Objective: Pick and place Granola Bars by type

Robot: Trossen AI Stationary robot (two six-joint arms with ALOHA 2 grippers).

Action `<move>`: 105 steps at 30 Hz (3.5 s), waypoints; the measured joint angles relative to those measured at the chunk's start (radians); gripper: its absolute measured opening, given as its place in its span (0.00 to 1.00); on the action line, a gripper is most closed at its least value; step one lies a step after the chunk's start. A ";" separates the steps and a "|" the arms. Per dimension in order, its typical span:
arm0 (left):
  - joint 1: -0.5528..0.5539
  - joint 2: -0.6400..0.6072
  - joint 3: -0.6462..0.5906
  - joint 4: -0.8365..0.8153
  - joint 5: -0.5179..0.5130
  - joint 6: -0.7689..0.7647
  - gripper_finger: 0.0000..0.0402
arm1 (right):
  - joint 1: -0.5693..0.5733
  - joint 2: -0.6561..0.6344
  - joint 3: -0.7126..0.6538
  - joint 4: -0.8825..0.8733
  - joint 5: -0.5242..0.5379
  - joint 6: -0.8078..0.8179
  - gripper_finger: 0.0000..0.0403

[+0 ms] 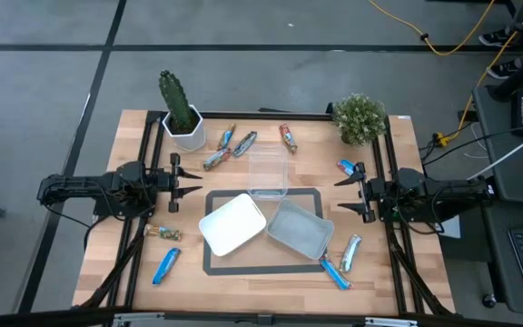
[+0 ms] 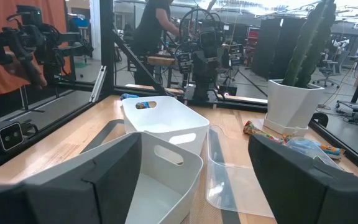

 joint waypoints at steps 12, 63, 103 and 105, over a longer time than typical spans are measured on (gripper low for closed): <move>0.000 0.000 0.000 0.025 0.000 -0.071 0.29 | 0.000 0.000 0.000 0.000 0.000 0.000 0.73; 0.023 0.902 1.023 -0.583 -0.528 -0.436 0.24 | -0.029 0.519 0.781 -0.249 0.304 0.144 0.73; 0.372 1.709 0.964 -0.693 -0.265 -0.412 0.68 | -0.028 0.617 0.801 -0.368 0.140 0.294 0.73; 0.380 1.720 0.967 -0.692 -0.241 -0.407 0.68 | -0.028 0.618 0.801 -0.368 0.140 0.292 0.73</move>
